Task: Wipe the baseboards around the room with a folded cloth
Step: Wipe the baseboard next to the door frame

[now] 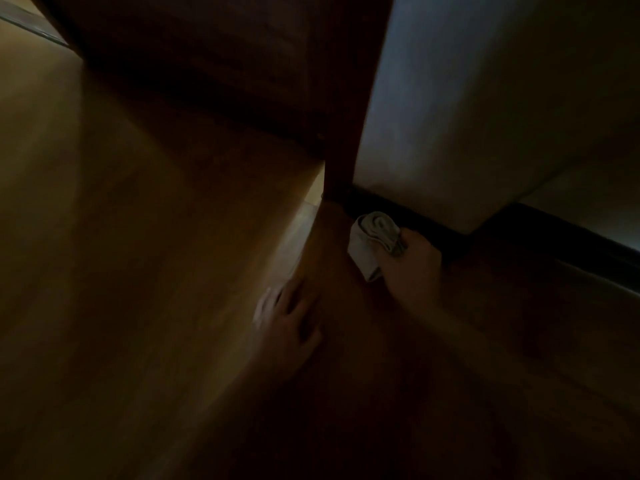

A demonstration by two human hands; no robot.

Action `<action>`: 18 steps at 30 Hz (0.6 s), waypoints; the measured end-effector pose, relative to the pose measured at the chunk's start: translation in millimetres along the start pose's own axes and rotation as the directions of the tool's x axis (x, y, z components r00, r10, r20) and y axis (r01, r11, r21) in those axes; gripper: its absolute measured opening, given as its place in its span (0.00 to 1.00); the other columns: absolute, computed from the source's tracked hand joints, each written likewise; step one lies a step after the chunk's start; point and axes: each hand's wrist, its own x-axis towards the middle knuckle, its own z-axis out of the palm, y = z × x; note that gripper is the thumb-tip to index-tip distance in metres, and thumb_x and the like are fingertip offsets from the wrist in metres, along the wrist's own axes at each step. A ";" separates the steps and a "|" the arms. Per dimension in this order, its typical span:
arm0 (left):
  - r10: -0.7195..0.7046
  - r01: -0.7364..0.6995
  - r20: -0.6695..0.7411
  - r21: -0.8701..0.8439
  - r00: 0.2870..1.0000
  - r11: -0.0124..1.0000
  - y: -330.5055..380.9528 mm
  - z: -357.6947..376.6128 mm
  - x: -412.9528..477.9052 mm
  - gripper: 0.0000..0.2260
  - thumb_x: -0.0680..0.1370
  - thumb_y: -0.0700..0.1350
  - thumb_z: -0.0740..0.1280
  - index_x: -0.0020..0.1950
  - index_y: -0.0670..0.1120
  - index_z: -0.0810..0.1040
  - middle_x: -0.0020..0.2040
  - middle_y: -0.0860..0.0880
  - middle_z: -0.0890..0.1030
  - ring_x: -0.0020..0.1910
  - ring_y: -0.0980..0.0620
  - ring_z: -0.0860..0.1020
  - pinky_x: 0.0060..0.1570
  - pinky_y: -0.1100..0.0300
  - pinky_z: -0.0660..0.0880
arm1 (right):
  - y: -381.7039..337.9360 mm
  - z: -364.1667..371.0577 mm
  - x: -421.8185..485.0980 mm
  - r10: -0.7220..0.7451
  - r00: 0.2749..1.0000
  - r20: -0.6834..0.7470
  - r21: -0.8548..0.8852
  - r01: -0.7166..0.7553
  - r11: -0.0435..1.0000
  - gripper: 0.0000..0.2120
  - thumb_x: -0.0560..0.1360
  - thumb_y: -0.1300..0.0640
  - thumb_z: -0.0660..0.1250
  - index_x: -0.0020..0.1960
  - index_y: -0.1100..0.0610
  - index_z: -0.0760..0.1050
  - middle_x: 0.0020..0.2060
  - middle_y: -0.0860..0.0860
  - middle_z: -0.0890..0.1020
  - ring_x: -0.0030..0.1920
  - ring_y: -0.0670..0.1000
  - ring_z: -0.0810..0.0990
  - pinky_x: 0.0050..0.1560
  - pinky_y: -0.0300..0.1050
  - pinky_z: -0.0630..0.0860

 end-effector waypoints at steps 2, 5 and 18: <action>0.059 -0.055 -0.096 0.043 0.994 0.998 -10.6 17.1 0.9 0.29 0.76 0.55 0.71 0.76 0.51 0.71 0.79 0.44 0.64 0.78 0.41 0.61 0.73 0.35 0.61 | 5.3 11.7 7.1 -0.041 0.998 -0.051 -0.025 0.039 0.999 0.10 0.75 0.49 0.71 0.39 0.50 0.73 0.37 0.48 0.77 0.38 0.46 0.77 0.37 0.41 0.73; 0.096 -0.084 -0.145 0.086 0.985 0.993 -22.2 31.1 1.8 0.29 0.76 0.59 0.68 0.75 0.53 0.72 0.79 0.46 0.64 0.79 0.44 0.59 0.74 0.40 0.58 | 10.4 27.5 11.3 -0.107 0.981 -0.159 -0.073 0.096 0.993 0.10 0.75 0.52 0.71 0.39 0.54 0.74 0.36 0.50 0.77 0.36 0.48 0.76 0.35 0.41 0.73; 0.074 -0.070 -0.137 0.035 0.988 0.997 -15.2 22.6 0.4 0.26 0.77 0.58 0.65 0.74 0.53 0.73 0.78 0.47 0.67 0.78 0.45 0.63 0.74 0.40 0.60 | 5.2 42.4 22.2 -0.094 0.966 -0.239 -0.137 0.062 0.989 0.14 0.76 0.52 0.69 0.37 0.60 0.74 0.35 0.55 0.78 0.35 0.51 0.76 0.32 0.40 0.68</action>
